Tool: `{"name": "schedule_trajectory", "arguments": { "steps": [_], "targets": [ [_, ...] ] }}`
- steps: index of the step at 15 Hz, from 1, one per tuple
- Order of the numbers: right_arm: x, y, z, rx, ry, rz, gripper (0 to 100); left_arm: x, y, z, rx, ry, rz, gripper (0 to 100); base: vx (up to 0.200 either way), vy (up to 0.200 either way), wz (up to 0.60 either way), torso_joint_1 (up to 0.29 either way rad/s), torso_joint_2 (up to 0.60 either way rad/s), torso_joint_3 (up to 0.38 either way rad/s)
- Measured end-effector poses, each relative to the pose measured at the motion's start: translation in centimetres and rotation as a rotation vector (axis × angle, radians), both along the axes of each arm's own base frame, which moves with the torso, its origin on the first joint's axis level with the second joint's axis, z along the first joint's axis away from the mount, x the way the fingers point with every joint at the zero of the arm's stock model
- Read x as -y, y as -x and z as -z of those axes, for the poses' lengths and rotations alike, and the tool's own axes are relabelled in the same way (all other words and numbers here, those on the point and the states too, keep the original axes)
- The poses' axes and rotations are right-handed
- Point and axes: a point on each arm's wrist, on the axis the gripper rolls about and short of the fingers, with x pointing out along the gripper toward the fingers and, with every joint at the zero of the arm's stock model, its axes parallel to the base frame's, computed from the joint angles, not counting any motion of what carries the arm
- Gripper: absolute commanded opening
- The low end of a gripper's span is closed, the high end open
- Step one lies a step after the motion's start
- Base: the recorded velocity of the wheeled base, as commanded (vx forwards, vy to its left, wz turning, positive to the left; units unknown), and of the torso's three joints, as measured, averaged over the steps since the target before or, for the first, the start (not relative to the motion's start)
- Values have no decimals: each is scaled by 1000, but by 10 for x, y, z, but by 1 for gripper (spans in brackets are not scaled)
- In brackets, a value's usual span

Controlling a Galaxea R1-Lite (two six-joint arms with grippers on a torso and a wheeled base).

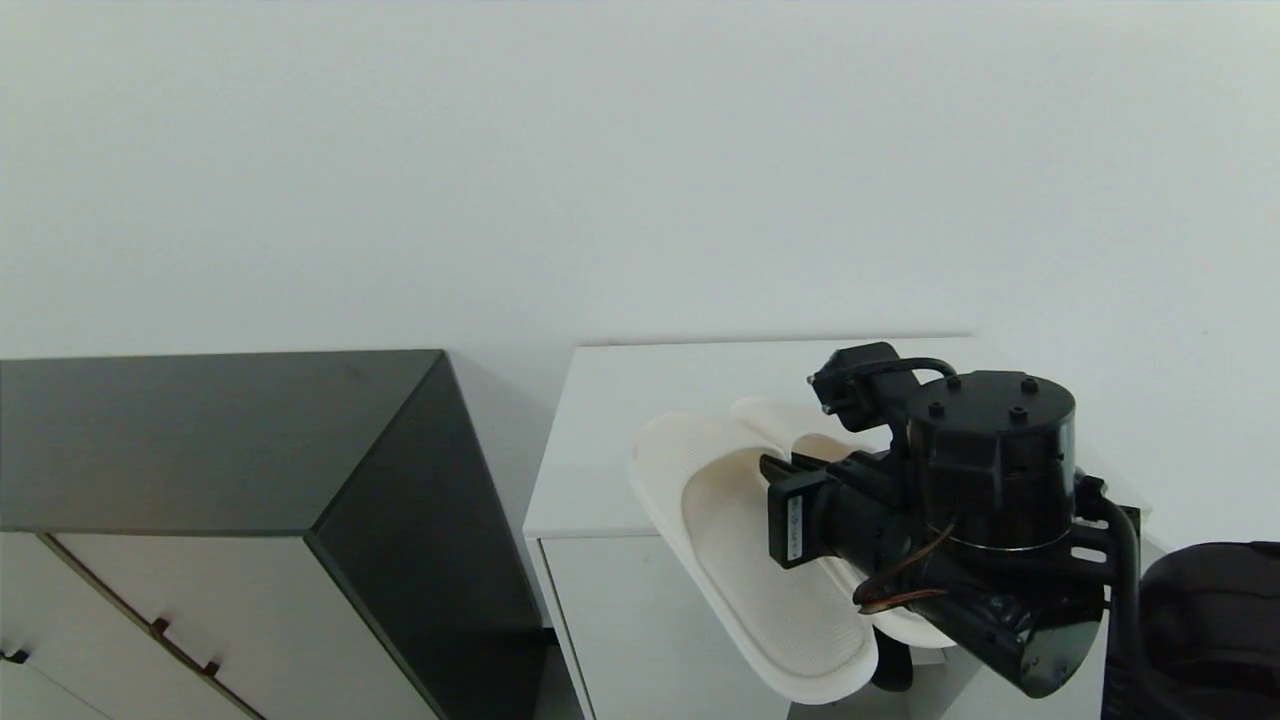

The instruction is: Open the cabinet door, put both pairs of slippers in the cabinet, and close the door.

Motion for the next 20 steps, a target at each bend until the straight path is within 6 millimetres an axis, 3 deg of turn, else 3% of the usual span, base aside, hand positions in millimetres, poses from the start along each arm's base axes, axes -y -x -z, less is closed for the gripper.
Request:
{"name": "schedule_trajectory", "arguments": {
  "steps": [11,20],
  "targets": [
    [2,1,-4,7,-9,0,0,0,0,0,-1,1,1,0,-200,0,0,0,1,-1],
    [2,1,-3,10,-13,2,0,0,0,0,0,0,0,0,0,0,0,0,0,0]
  ]
}}
